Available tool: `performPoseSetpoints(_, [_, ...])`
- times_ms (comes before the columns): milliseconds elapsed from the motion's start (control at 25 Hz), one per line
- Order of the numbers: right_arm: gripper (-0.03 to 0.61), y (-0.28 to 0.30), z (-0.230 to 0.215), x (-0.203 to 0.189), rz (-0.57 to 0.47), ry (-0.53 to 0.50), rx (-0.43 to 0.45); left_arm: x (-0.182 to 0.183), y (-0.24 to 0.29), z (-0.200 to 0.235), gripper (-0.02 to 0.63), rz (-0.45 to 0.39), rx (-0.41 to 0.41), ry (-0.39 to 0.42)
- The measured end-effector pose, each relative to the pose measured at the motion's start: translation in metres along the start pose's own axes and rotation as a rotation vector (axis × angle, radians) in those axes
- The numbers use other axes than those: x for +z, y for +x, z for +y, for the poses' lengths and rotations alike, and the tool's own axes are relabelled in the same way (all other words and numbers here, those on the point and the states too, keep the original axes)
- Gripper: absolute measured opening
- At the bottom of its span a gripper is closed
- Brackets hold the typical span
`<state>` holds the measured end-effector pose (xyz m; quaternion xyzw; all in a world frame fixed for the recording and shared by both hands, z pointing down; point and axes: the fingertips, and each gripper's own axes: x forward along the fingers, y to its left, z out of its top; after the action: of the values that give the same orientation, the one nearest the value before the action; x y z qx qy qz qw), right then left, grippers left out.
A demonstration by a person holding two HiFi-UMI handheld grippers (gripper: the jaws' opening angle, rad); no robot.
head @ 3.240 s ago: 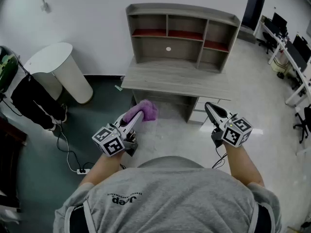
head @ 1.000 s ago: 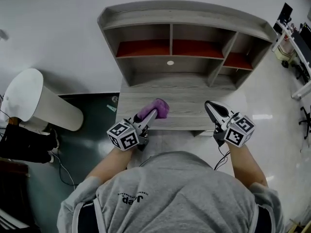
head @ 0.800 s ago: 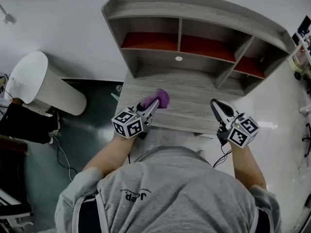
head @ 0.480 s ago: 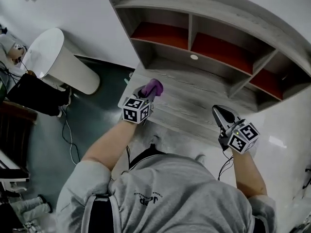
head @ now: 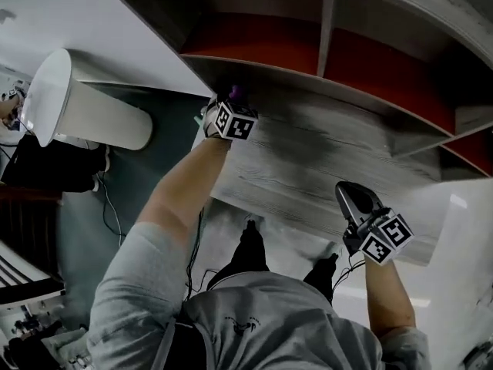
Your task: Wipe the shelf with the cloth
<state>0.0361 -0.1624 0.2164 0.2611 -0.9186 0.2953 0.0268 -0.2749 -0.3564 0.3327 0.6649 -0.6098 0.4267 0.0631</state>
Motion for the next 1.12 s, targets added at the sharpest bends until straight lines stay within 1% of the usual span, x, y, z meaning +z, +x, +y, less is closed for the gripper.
performPoseSetpoints(80, [0.014,0.004,-0.009,-0.012,-0.007,0.028,0.017,0.002,0.028,0.0,0.069,0.046,0.031,0.048])
performPoseSetpoints(160, [0.014,0.005,-0.017,-0.017,-0.023,0.046,0.034,0.005,0.052,-0.003,0.071,0.087,0.049,0.071])
performPoseSetpoints(240, [0.014,0.002,-0.025,-0.019,-0.043,0.058,0.045,0.0,0.073,-0.003,0.071,0.148,0.078,0.048])
performPoseSetpoints(320, [0.014,-0.005,-0.034,-0.018,-0.062,0.062,0.046,-0.012,0.091,0.002,0.071,0.224,0.122,0.028])
performPoseSetpoints(400, [0.014,-0.012,-0.043,-0.016,-0.08,0.053,0.039,-0.025,0.106,0.008,0.071,0.28,0.161,0.039])
performPoseSetpoints(480, [0.014,-0.019,-0.053,-0.009,-0.1,0.037,0.032,-0.032,0.116,0.01,0.073,0.303,0.178,0.059])
performPoseSetpoints(600, [0.014,-0.028,-0.069,0.001,-0.127,0.026,0.025,-0.033,0.129,0.01,0.074,0.302,0.194,0.068])
performPoseSetpoints(720, [0.014,-0.036,-0.077,0.005,-0.139,0.024,0.018,-0.028,0.137,0.009,0.074,0.291,0.158,0.015])
performPoseSetpoints(840, [0.014,-0.046,-0.077,0.008,-0.15,0.012,0.012,-0.023,0.138,0.0,0.075,0.281,0.077,-0.042])
performPoseSetpoints(960, [0.014,-0.058,-0.081,0.012,-0.171,0.017,0.002,-0.011,0.134,-0.023,0.077,0.253,-0.004,-0.072])
performPoseSetpoints(1120, [0.014,-0.076,-0.087,0.011,-0.192,0.041,-0.021,0.012,0.127,-0.066,0.077,0.209,-0.078,-0.084])
